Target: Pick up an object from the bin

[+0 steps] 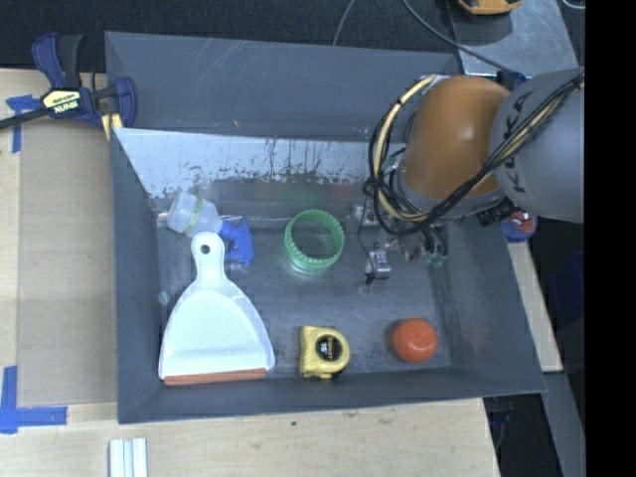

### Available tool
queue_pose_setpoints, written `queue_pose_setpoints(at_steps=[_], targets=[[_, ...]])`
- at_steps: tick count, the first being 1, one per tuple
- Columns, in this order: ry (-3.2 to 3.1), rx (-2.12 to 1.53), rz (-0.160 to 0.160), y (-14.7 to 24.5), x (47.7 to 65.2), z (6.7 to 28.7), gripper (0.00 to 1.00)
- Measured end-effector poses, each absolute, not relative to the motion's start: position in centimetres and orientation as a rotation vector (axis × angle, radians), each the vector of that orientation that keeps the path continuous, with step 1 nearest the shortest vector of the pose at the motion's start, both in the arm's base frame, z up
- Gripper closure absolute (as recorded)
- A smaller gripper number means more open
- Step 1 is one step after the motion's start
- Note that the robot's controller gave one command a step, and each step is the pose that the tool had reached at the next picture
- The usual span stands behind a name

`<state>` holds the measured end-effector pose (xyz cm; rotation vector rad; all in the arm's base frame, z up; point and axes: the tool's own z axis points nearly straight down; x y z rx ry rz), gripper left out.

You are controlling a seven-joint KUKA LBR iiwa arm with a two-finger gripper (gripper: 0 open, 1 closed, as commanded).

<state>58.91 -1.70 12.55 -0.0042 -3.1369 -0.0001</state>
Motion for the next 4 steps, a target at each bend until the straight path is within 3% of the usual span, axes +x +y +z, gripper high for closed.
queue_pose_setpoints(at_steps=[1,2,3,4], targets=[[-3.155,-0.043,0.003,1.7,61.7,7.3,0.00],[-3.143,-0.040,0.000,1.7,61.3,7.2,1.00],[-3.155,-0.077,-0.001,3.2,61.4,18.7,1.00],[-3.164,-0.198,-0.002,0.3,60.8,30.9,1.00]])
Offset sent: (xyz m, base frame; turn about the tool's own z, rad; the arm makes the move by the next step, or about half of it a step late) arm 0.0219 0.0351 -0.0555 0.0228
